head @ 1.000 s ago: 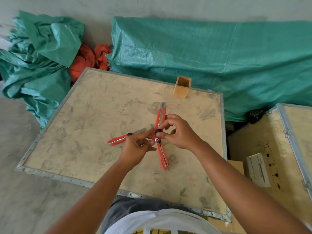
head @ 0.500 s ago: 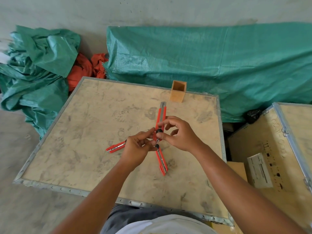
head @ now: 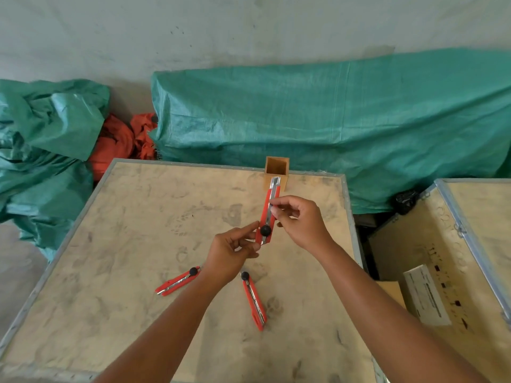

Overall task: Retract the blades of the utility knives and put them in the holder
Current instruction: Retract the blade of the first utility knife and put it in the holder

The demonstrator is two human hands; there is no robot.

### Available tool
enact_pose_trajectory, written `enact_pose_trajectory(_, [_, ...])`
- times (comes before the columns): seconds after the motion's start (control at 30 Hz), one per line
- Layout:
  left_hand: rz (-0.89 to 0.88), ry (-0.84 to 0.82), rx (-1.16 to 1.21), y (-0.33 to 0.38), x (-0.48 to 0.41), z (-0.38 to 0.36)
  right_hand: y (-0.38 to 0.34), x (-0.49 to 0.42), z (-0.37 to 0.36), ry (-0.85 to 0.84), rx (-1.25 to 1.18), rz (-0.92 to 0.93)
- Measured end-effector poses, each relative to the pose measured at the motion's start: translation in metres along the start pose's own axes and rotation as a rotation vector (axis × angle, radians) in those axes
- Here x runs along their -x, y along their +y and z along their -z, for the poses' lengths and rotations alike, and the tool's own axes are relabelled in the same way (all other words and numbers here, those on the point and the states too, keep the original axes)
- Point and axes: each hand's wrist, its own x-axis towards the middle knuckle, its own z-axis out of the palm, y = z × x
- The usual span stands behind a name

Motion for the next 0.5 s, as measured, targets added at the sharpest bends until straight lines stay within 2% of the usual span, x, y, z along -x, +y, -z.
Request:
enact_pose_trajectory(0.3, [-0.093,-0.069,-0.151,0.03,-0.152,-0.011,0.013,-0.129,0.034,0.122,-0.067,0.012])
enact_pose_trajectory(0.5, [-0.053,-0.082,-0.448,0.022,-0.248,-0.017,0.042,-0.203,0.033,0.271,0.021,0.02])
